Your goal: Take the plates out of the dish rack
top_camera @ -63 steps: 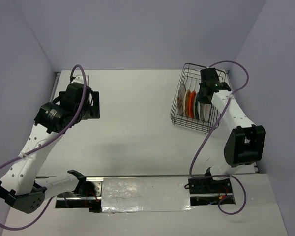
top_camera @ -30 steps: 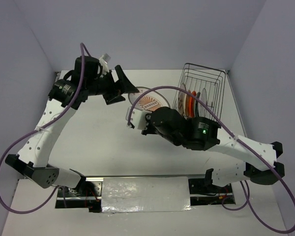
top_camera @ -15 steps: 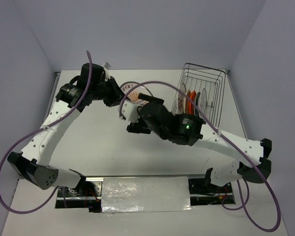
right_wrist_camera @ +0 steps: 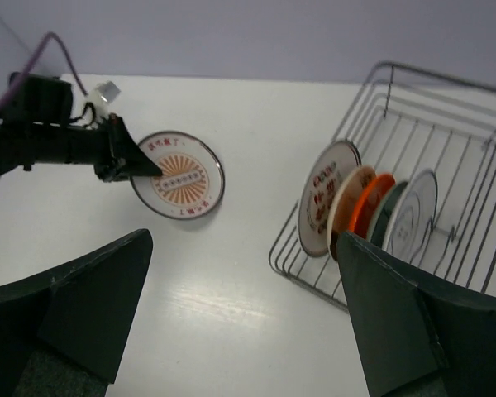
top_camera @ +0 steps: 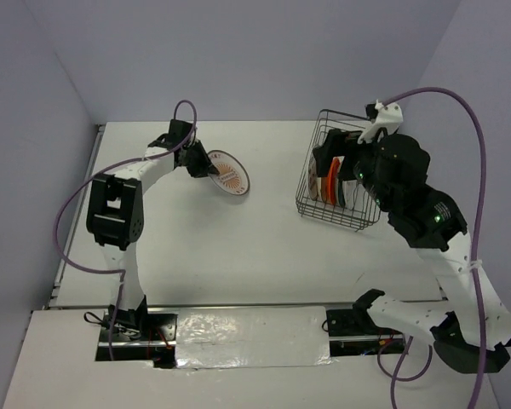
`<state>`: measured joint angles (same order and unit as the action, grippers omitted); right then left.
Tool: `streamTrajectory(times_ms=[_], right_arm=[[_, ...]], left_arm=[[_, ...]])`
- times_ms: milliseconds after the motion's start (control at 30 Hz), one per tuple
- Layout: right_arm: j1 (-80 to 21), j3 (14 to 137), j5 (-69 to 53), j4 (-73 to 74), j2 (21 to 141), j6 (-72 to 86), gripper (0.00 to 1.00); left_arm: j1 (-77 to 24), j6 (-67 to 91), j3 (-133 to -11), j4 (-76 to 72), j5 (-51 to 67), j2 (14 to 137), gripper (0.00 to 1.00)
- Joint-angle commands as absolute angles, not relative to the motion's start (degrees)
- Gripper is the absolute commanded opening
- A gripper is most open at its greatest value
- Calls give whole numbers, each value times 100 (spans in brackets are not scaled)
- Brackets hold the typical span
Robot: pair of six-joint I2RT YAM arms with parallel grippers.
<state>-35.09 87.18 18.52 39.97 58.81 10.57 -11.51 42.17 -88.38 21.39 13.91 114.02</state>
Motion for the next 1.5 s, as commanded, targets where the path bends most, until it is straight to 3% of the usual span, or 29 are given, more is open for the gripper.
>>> streamTrajectory(times_ms=[0,100,200,233,300,467,500,600,667,833,1000,1167,1333,1467], right_arm=[[-2911,8859,1486,5191,6336,2178,100],[-2479,8859,1519,5579,6784,2381,100],[-2180,8877,1879,5721,7257,2619,100],[-1936,8868,1916,5704,7382,2654,100],[-1689,8903,1942,5582,7776,2672,100],[-1345,9341,2328,5598,8638,2523,98],[-1336,9395,2381,5599,8753,2496,96],[-1336,9510,2505,5511,9061,2435,78],[-1327,9466,2636,5458,9105,2400,69],[-1222,9229,2812,5212,9219,2215,58],[-1002,8947,2488,4782,9439,2057,55],[-818,8780,1917,4325,9536,1907,42],[-800,8868,1671,4236,9703,1837,19],[-800,8947,1679,4350,9695,1820,9]], left_arm=[[-932,4192,-9438,1486,1881,11635,6],[-747,4359,-9632,1600,1881,12093,18],[-668,4307,-9843,2134,1723,12497,52],[-668,4289,-9844,2292,1496,12524,76],[-650,4298,-9608,2391,1276,12420,99],[-510,4193,-9790,3407,241,11946,100],[-510,4158,-10052,4176,29,11849,99],[-510,4035,-9969,4815,-692,11235,99],[-510,3789,-9634,4799,-729,10569,100],[-536,3218,-8448,4711,-545,9074,100],[-536,2875,-7726,4886,-308,8201,99],[-536,2795,-7620,5097,-53,7638,99],[-536,2690,-7874,5299,-9,7515,99],[-536,2619,-8208,5546,18,7594,99]])
